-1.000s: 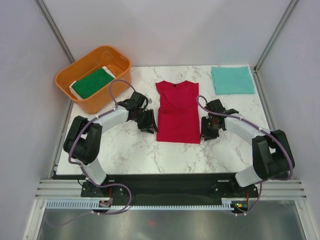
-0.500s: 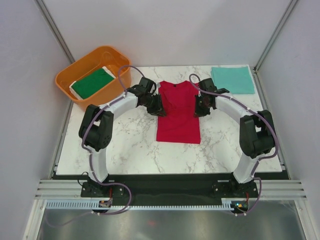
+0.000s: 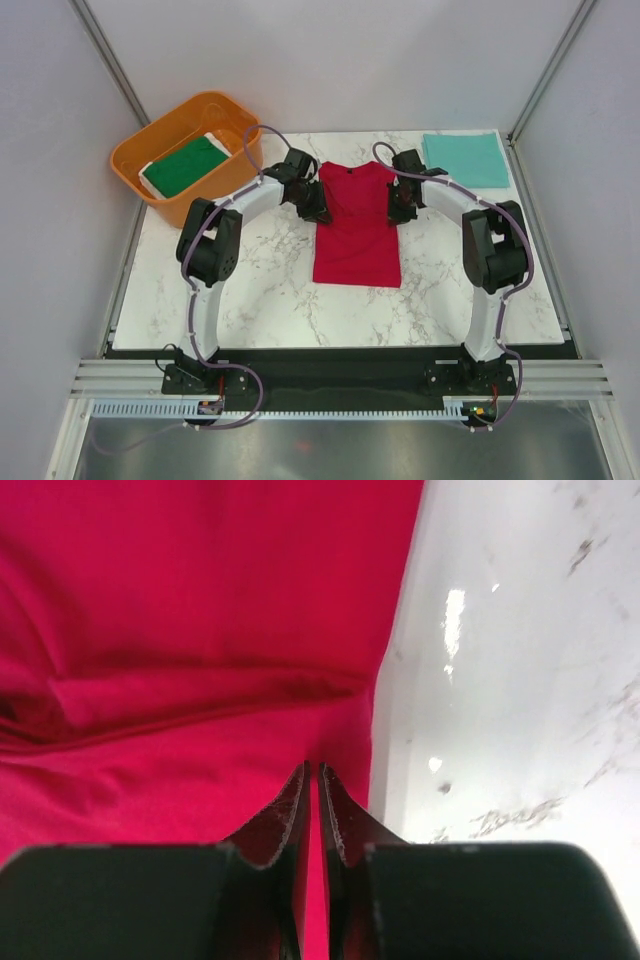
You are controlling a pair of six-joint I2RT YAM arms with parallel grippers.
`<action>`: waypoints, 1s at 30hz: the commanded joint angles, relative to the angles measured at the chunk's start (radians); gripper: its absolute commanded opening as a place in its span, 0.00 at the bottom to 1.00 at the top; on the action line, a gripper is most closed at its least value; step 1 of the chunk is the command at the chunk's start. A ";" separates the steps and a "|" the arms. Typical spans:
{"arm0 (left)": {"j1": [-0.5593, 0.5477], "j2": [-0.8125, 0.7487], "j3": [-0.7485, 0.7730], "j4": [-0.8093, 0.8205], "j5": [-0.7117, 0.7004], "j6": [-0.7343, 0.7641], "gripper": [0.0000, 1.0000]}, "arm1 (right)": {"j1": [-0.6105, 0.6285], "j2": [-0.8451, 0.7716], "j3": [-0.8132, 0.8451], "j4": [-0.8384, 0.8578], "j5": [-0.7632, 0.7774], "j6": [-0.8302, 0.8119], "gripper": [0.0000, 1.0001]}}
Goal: Fold and stack the t-shirts
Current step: Fold the tshirt
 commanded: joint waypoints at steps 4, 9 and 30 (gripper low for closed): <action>0.027 0.057 0.092 0.004 -0.081 0.032 0.25 | -0.026 0.059 0.093 0.068 0.052 -0.049 0.15; 0.030 0.100 0.123 0.006 -0.080 0.043 0.26 | -0.044 0.097 0.104 0.083 0.069 -0.062 0.15; 0.014 -0.469 -0.371 0.001 0.038 0.056 0.50 | -0.060 -0.371 -0.262 -0.119 0.056 0.297 0.54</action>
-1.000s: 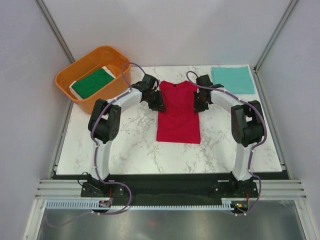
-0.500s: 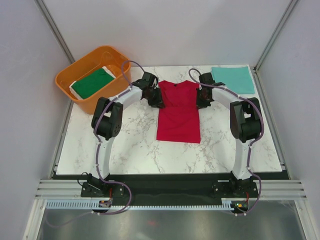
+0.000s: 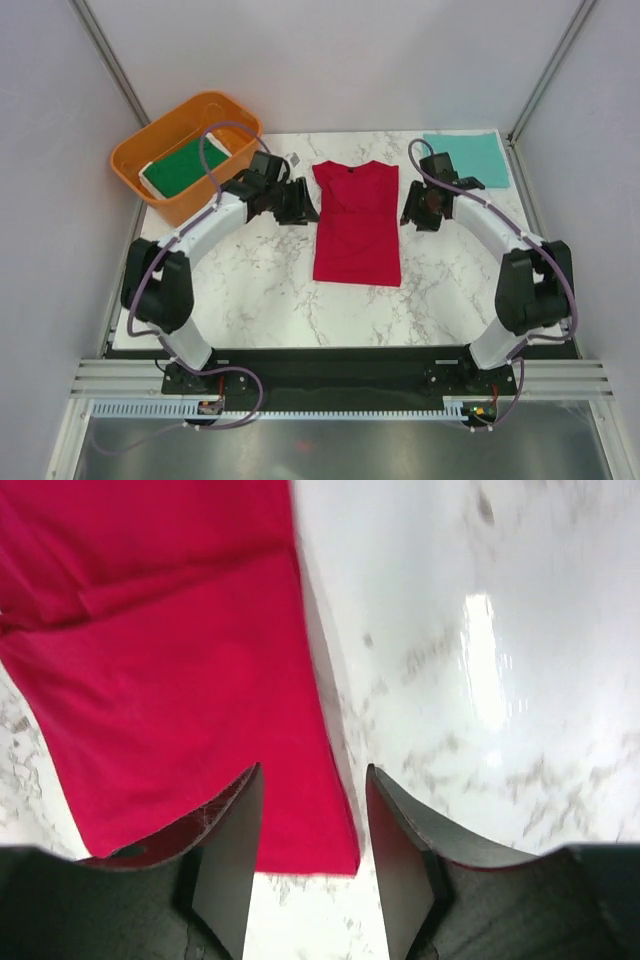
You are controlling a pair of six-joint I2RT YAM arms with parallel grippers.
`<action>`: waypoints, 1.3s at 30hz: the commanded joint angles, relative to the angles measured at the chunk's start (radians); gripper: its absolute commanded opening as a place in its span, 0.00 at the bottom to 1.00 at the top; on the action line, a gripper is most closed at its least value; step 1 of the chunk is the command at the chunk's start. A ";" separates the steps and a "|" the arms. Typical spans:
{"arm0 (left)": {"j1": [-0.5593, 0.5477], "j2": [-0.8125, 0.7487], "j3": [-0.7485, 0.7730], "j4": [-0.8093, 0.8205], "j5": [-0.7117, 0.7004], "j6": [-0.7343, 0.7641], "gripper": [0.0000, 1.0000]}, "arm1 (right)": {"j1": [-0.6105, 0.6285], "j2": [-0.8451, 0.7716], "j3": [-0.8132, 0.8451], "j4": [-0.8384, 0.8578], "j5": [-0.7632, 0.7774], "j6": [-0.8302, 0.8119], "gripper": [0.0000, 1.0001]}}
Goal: Fold and stack the t-shirts
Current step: Fold the tshirt
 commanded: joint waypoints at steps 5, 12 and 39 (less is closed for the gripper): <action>-0.028 -0.202 -0.347 0.062 0.148 -0.025 0.52 | 0.009 -0.231 -0.359 -0.018 -0.034 0.350 0.54; -0.036 -0.216 -0.511 0.278 0.223 -0.189 0.54 | 0.044 -0.303 -0.525 0.085 -0.046 0.490 0.53; -0.068 -0.078 -0.634 0.438 0.084 -0.266 0.47 | 0.100 -0.367 -0.708 0.275 -0.054 0.571 0.47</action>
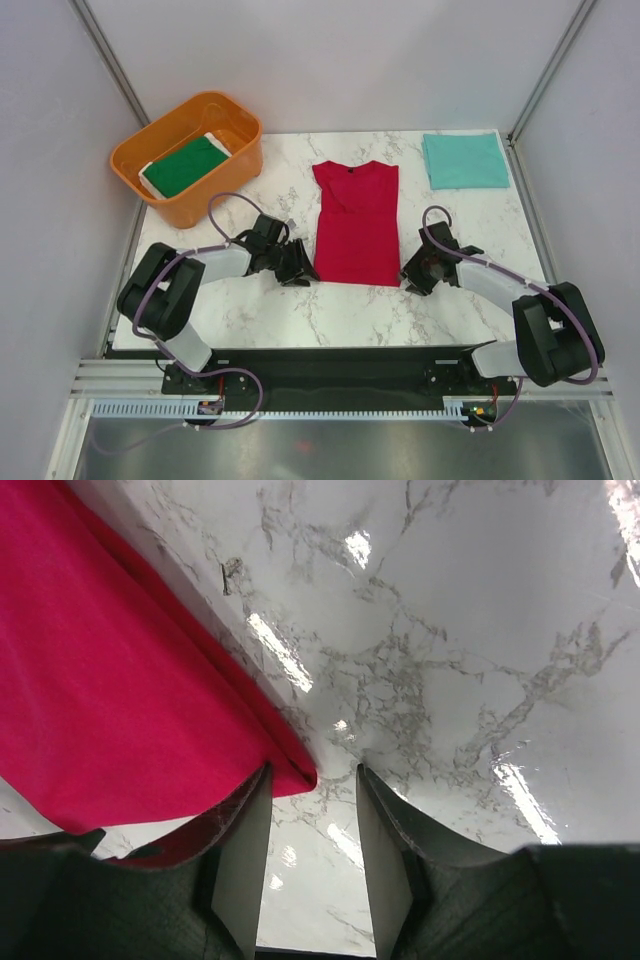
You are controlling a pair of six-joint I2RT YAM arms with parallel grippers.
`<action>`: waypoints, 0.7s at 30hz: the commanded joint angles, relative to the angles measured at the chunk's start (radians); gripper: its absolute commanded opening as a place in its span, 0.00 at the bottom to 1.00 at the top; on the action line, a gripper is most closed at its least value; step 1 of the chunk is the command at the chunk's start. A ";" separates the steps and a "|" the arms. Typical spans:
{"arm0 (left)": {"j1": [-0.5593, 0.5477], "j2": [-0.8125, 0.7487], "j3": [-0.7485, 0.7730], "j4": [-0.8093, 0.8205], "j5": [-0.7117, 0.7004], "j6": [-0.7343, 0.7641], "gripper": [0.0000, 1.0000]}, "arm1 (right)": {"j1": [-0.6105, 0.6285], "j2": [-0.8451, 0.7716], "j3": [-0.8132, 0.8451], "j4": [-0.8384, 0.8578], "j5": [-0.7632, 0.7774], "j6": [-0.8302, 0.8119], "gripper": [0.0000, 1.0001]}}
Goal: Fold and stack the t-shirts
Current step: Fold the tshirt
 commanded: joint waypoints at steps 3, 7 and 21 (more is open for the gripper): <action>-0.008 0.030 0.008 0.036 -0.044 -0.019 0.45 | 0.011 -0.043 -0.013 0.014 0.015 0.028 0.47; -0.008 0.049 0.023 0.036 -0.049 -0.019 0.42 | 0.018 -0.018 0.005 0.012 0.018 0.025 0.47; -0.012 0.069 0.036 0.050 -0.032 -0.005 0.02 | 0.022 0.045 -0.035 0.040 0.106 -0.010 0.17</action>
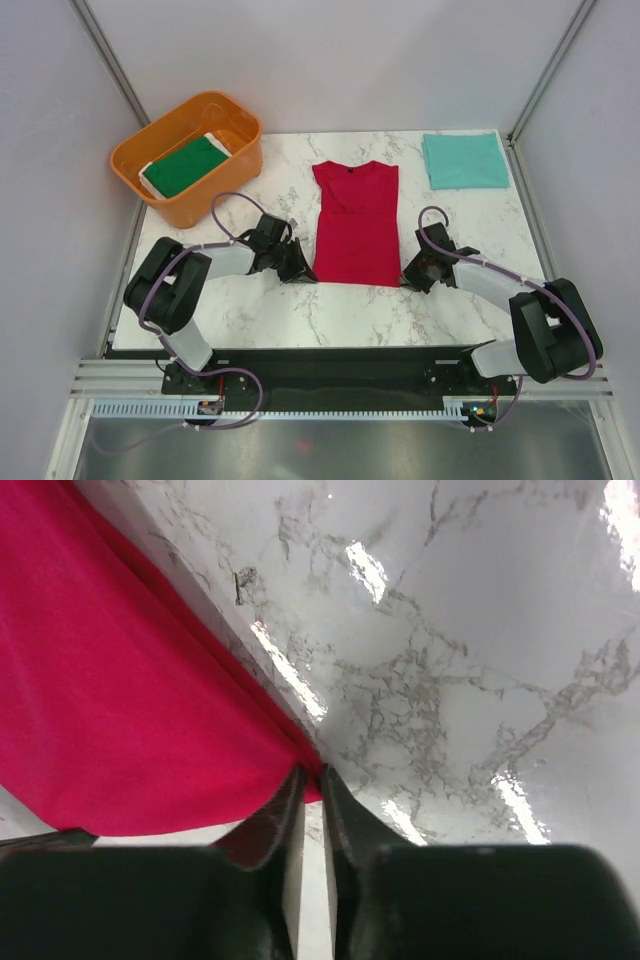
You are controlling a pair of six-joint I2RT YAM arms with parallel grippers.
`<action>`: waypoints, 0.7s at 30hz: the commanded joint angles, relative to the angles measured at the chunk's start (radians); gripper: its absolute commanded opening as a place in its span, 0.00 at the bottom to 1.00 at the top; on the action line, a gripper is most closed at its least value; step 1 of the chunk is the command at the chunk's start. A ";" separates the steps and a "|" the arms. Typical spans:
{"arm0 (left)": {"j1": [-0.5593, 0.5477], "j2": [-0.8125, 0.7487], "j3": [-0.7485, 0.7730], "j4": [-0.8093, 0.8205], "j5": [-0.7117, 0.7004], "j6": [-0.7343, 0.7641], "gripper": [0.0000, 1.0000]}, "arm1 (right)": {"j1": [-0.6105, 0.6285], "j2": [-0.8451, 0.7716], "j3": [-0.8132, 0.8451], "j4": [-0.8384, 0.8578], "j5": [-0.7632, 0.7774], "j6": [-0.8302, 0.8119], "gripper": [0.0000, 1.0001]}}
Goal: Fold and stack the t-shirts
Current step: Fold the tshirt
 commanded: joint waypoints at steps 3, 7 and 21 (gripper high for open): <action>-0.014 0.008 0.015 0.013 -0.006 0.011 0.02 | 0.002 0.029 -0.023 -0.003 0.099 -0.035 0.00; -0.038 -0.023 0.009 0.015 0.016 0.011 0.02 | 0.005 -0.015 -0.023 -0.017 0.091 -0.073 0.00; -0.201 -0.228 -0.177 -0.013 -0.035 -0.107 0.02 | 0.025 -0.293 -0.120 -0.178 0.079 -0.159 0.00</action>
